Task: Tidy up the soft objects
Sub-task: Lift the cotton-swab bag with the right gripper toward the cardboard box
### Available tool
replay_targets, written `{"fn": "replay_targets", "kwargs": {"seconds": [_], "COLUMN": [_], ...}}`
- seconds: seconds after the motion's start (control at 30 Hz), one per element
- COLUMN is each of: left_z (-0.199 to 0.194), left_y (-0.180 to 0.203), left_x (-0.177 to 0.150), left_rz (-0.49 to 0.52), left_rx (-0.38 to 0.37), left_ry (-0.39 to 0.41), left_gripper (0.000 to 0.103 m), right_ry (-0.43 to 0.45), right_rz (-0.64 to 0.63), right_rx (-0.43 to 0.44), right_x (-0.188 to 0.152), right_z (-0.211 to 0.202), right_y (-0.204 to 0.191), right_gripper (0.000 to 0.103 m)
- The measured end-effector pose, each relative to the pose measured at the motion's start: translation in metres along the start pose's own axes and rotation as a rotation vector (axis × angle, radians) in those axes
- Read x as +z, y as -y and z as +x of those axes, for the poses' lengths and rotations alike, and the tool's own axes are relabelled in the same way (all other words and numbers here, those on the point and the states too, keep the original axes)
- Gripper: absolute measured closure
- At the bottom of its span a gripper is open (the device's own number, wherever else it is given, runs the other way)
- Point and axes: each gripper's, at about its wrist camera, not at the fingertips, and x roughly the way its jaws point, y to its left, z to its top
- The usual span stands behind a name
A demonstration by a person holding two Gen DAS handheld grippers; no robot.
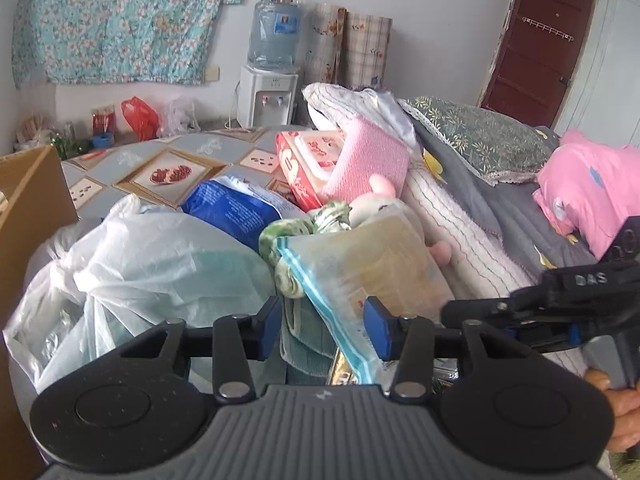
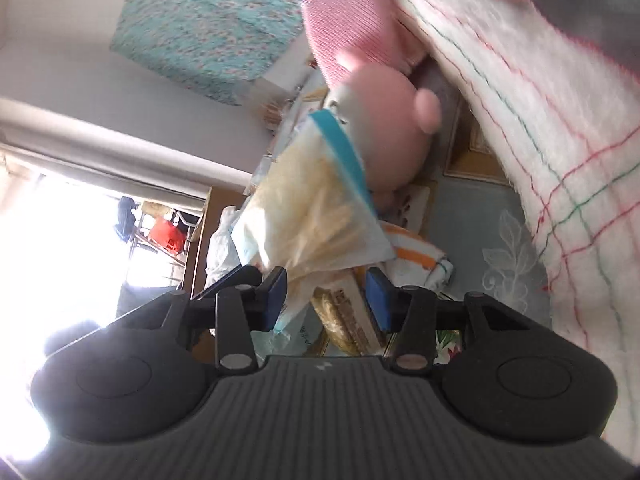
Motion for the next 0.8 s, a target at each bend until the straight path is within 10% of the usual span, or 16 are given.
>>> {"fn": "replay_targets", "kwargs": {"seconds": [0.5, 0.8], "left_z": [-0.025, 0.011], "left_y": [0.011, 0.013], "left_x": [0.019, 0.02], "left_rz": [0.109, 0.114], "left_rx": [0.034, -0.054], "left_ry": [0.159, -0.003], "left_gripper": [0.045, 0.048], "right_ry": [0.049, 0.063], "right_rz": [0.109, 0.087], "right_rx": [0.06, 0.109], "right_x": [0.02, 0.024], "right_z": [0.018, 0.019], "right_y": [0.014, 0.012], "right_gripper": [0.064, 0.065]}}
